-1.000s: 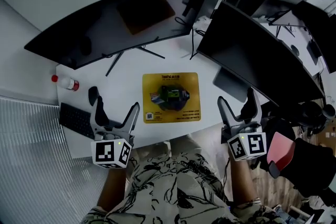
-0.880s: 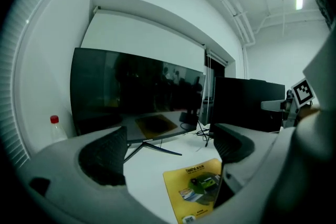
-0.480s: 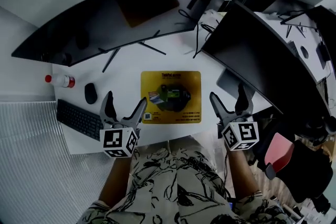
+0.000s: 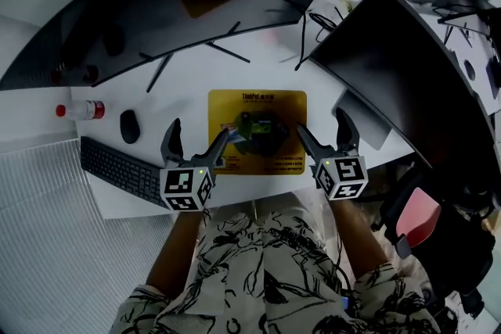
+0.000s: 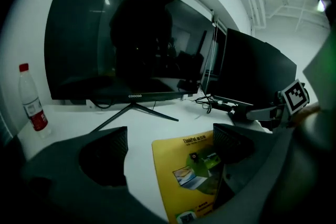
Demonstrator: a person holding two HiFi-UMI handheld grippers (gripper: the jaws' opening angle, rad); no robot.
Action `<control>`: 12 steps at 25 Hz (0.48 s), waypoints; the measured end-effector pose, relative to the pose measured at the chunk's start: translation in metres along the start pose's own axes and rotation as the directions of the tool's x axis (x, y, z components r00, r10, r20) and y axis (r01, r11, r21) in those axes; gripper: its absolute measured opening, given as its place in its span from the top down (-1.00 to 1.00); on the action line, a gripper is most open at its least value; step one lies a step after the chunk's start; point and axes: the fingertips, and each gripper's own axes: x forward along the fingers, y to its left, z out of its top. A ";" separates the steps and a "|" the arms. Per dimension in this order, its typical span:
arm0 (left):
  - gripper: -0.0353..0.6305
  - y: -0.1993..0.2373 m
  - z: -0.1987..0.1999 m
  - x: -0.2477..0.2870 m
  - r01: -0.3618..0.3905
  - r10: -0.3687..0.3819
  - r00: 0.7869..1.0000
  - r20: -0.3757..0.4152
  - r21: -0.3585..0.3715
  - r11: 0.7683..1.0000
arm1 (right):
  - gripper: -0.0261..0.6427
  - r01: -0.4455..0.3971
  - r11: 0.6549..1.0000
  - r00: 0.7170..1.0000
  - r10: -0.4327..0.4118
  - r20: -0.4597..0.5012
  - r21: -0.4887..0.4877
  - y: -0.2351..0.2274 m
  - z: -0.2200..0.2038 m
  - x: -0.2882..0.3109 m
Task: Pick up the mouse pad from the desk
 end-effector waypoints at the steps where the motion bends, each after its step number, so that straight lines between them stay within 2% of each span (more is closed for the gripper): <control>1: -0.60 0.000 -0.007 0.006 0.004 -0.005 1.000 -0.015 -0.008 1.000 | -0.44 -0.002 1.000 1.000 0.002 -0.017 -0.001 0.000 -0.008 0.006; 12: -0.58 0.001 -0.066 0.058 -0.001 -0.006 0.988 -0.153 -0.043 0.999 | -0.42 -0.002 1.000 0.982 0.004 -0.189 0.013 -0.002 -0.077 0.048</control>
